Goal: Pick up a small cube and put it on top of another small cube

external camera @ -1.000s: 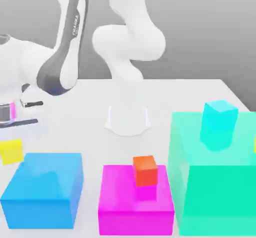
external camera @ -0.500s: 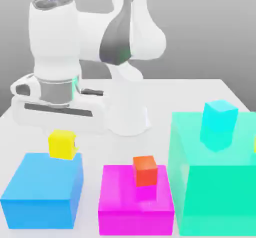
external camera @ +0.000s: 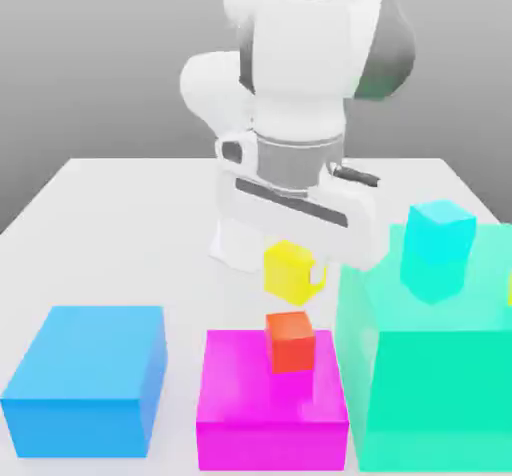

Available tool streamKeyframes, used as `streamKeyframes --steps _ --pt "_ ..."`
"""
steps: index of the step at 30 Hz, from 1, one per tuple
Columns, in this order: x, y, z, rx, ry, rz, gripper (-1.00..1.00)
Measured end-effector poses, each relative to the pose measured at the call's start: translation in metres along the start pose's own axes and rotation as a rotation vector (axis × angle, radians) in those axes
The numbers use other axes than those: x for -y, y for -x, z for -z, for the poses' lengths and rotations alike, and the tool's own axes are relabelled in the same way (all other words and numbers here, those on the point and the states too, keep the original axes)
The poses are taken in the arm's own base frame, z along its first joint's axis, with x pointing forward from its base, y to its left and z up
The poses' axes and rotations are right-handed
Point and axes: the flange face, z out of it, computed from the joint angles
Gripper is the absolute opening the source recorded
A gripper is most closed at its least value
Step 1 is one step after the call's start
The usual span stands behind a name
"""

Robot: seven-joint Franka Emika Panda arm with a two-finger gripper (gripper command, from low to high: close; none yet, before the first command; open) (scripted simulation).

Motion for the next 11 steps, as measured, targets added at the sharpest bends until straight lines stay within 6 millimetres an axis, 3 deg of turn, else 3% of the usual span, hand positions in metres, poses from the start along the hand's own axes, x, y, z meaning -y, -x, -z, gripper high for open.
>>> streamKeyframes --steps 2,7,8,11 --pt "-0.004 -0.013 -0.005 0.002 -0.003 -0.113 -1.0" --pt "-0.005 -0.018 -0.053 0.0 -0.002 -0.15 -1.0" --pt "-0.006 -0.017 -0.061 0.002 -0.004 -0.15 1.0" --pt "-0.006 -0.017 -0.061 0.002 -0.004 -0.15 1.0"
